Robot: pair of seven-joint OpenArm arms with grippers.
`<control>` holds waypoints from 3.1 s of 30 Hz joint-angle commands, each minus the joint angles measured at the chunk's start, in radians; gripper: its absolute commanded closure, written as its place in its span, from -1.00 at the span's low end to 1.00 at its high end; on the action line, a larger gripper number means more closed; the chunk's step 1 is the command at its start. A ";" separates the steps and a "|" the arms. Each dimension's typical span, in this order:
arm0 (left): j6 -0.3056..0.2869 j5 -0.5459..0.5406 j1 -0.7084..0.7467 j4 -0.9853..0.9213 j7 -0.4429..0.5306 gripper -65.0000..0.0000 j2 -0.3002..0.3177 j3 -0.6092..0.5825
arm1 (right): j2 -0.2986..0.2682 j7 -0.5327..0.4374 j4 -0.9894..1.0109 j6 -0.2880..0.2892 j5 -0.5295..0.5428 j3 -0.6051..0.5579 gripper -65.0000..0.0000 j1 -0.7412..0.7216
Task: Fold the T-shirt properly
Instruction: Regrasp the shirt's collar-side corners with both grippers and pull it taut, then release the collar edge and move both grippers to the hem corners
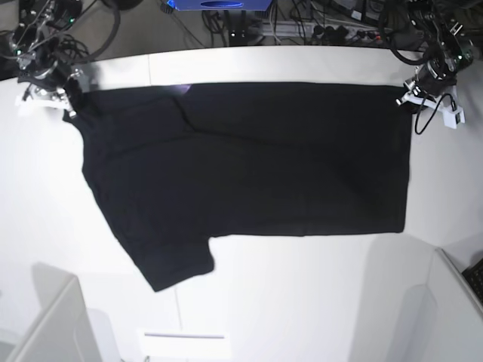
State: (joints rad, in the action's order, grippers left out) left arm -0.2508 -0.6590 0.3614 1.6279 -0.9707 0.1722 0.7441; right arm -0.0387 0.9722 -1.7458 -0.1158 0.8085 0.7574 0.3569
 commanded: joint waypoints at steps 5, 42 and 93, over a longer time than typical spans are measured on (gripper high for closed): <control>0.003 -0.008 0.024 0.031 0.011 1.00 0.016 0.009 | -0.014 -0.019 -0.019 0.003 0.005 0.006 1.00 0.034; 0.005 -0.006 0.109 0.108 -0.021 0.61 0.017 0.010 | -0.022 0.052 -0.026 -0.003 -0.001 0.024 0.27 0.083; 0.001 0.215 -0.304 0.120 -0.020 -0.49 0.166 -0.064 | -0.344 -0.421 0.861 0.143 -0.002 -0.912 -0.30 -0.902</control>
State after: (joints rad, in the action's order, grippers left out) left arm -0.2474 -0.4423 0.0654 1.7382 -1.0092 0.3210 0.6754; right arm -0.3664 0.5808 -0.8738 0.0235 0.8043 -0.1600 -0.5034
